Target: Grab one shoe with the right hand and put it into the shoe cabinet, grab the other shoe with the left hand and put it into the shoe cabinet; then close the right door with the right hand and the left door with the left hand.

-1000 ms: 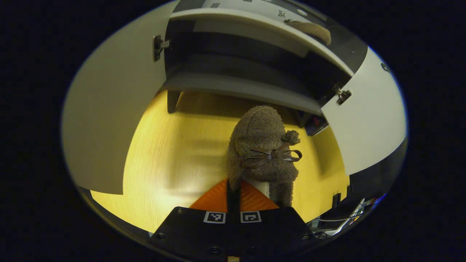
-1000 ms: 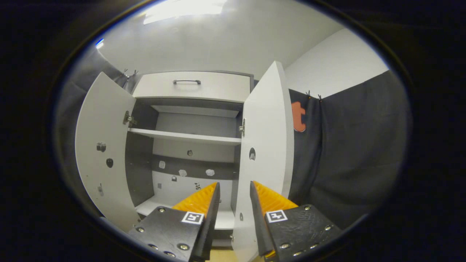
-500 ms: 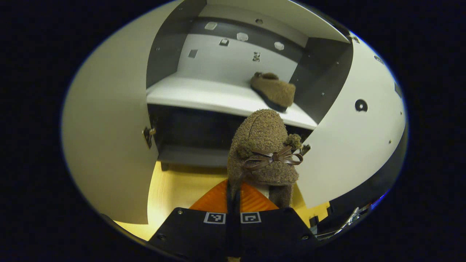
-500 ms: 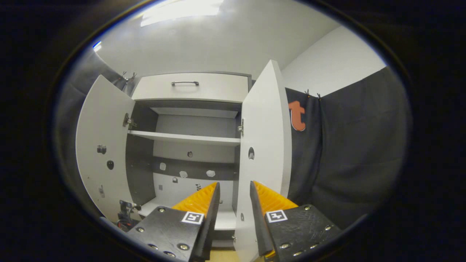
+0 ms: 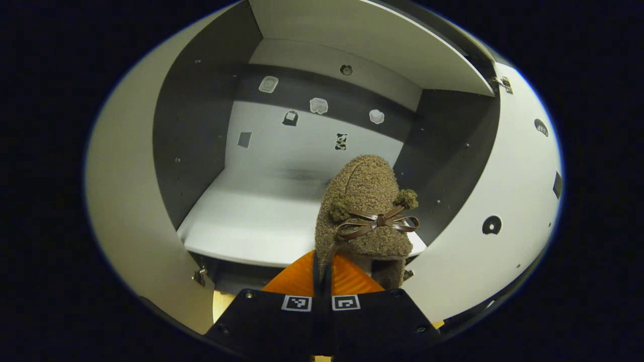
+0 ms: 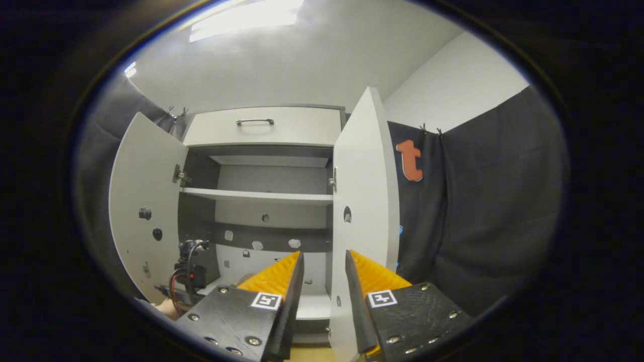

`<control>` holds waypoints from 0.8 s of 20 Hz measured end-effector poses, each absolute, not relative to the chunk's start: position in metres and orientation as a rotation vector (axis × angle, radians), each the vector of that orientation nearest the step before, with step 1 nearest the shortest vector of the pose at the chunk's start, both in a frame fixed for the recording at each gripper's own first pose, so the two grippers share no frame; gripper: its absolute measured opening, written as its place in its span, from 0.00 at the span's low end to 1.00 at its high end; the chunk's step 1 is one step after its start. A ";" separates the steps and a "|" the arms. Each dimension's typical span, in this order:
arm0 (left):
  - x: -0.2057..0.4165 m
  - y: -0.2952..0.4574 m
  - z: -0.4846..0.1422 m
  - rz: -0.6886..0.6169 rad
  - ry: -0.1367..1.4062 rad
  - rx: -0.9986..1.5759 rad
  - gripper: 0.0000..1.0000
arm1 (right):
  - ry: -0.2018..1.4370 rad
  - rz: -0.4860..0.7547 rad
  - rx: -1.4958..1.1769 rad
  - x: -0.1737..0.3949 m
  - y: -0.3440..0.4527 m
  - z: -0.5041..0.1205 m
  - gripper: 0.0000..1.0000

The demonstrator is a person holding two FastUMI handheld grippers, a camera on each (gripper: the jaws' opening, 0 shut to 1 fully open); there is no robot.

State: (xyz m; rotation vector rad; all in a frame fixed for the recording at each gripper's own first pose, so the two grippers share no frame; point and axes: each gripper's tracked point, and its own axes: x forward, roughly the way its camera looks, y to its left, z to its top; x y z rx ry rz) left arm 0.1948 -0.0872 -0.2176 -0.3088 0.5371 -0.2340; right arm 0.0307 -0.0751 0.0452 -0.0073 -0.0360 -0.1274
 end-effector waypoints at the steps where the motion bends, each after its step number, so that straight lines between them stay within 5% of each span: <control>1: 0.206 -0.085 -0.217 -0.225 0.533 -0.312 0.00 | -0.034 -0.126 -0.010 0.031 -0.074 0.043 0.47; 16: 0.306 -0.053 -0.250 -0.086 0.590 -0.297 0.01 | -0.023 -0.122 -0.040 0.026 -0.078 0.033 0.44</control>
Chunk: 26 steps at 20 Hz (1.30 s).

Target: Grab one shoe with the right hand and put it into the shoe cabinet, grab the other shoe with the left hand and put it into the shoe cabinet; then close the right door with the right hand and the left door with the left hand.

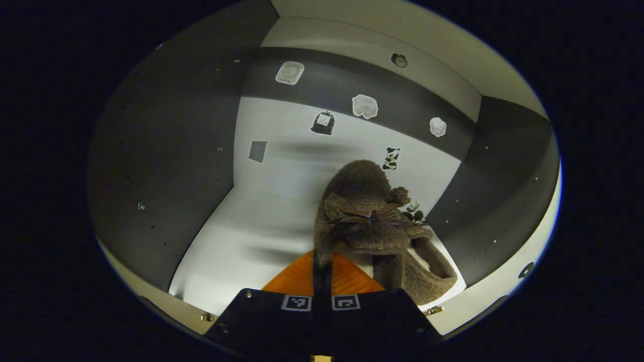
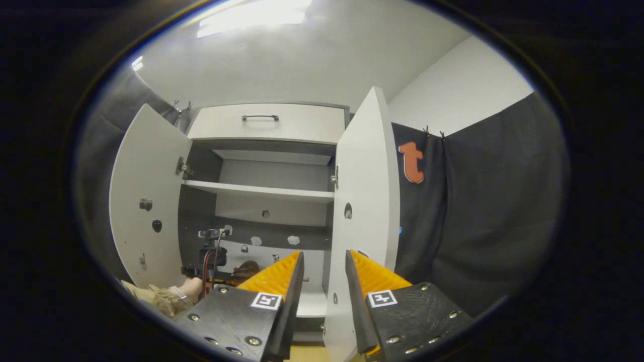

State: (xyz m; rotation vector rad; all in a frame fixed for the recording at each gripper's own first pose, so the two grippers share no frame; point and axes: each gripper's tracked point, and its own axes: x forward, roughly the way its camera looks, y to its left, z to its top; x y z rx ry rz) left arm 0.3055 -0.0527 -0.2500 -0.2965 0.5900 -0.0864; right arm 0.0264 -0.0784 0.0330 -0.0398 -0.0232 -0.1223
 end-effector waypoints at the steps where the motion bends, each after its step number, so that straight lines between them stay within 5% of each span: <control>1: 0.308 -0.053 -0.252 -0.084 0.593 -0.288 0.01 | -0.021 -0.119 -0.040 0.027 -0.078 0.032 0.48; 22: 0.328 -0.063 -0.279 -0.097 0.634 -0.209 0.06 | -0.005 -0.115 -0.033 0.022 -0.076 0.025 0.48; 23: 0.327 -0.061 -0.282 -0.092 0.647 -0.204 0.24 | -0.004 -0.115 -0.033 0.021 -0.077 0.025 0.47; 24: 0.325 -0.054 -0.282 -0.068 0.659 -0.186 0.23 | -0.002 -0.116 -0.034 0.019 -0.077 0.024 0.47; 25: 0.324 -0.046 -0.281 -0.051 0.653 -0.177 0.52 | 0.000 -0.117 -0.034 0.017 -0.079 0.024 0.47; 26: 0.323 -0.045 -0.276 -0.053 0.638 -0.186 0.55 | 0.000 -0.119 -0.033 0.015 -0.080 0.023 0.47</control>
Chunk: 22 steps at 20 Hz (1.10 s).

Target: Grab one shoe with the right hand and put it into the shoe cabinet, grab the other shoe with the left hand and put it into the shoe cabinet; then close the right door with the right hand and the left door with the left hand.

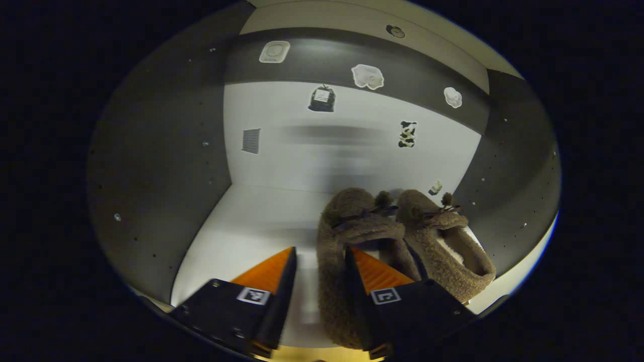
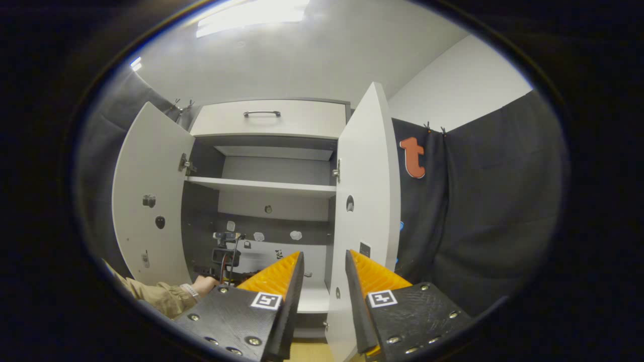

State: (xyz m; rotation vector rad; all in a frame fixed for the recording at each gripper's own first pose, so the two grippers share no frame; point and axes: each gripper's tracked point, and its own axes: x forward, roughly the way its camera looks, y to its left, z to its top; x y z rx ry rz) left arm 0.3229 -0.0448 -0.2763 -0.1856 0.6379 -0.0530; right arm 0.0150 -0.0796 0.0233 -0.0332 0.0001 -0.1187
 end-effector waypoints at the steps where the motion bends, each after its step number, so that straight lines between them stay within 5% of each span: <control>1: 0.318 -0.045 -0.269 -0.065 0.625 -0.202 0.80 | 0.000 -0.121 -0.030 0.013 -0.082 0.023 0.48; 14: 0.159 -0.071 -0.094 -0.252 0.260 -0.129 0.81 | 0.001 -0.222 0.015 -0.002 -0.157 0.021 0.44; 22: 0.063 -0.071 -0.030 -0.298 0.191 -0.122 0.82 | 0.000 -0.261 0.089 0.005 -0.208 0.012 0.73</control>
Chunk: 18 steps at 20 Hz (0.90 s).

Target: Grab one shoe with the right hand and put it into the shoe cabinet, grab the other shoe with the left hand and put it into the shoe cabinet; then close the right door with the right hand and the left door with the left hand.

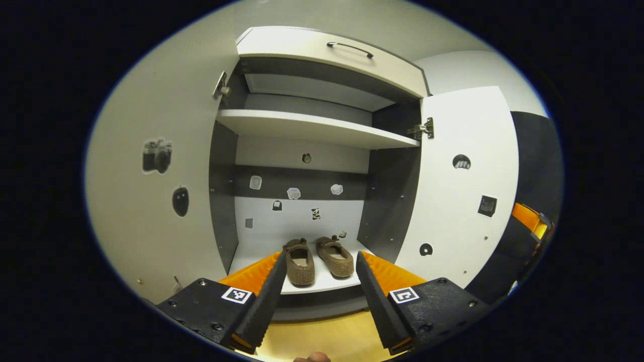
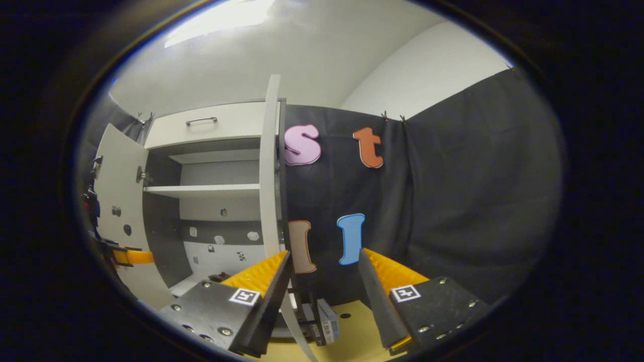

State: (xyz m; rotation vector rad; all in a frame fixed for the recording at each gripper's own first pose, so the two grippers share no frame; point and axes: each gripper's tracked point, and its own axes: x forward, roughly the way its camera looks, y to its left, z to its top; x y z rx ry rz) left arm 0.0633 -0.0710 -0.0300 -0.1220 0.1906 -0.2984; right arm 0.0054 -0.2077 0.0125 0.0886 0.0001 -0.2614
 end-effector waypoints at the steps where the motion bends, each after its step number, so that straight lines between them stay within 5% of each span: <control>1: 0.053 -0.069 -0.027 -0.295 0.191 -0.120 0.84 | 0.008 -0.252 0.102 0.005 -0.212 0.010 0.76; 2: 0.042 -0.069 -0.023 -0.296 0.193 -0.125 0.84 | 0.016 -0.233 0.114 0.005 -0.213 0.007 0.84; 5: 0.020 -0.062 -0.016 -0.292 0.202 -0.152 0.89 | 0.019 -0.194 0.142 0.009 -0.214 0.005 0.78; 8: 0.005 -0.055 -0.011 -0.282 0.192 -0.140 0.95 | 0.021 -0.167 0.142 0.012 -0.212 0.004 0.84; 15: -0.022 -0.037 0.011 -0.251 0.126 -0.169 0.89 | 0.027 -0.083 0.101 0.013 -0.193 0.004 0.85; 18: -0.026 -0.030 0.012 -0.232 0.111 -0.170 0.95 | 0.035 -0.010 0.104 0.018 -0.163 0.007 0.85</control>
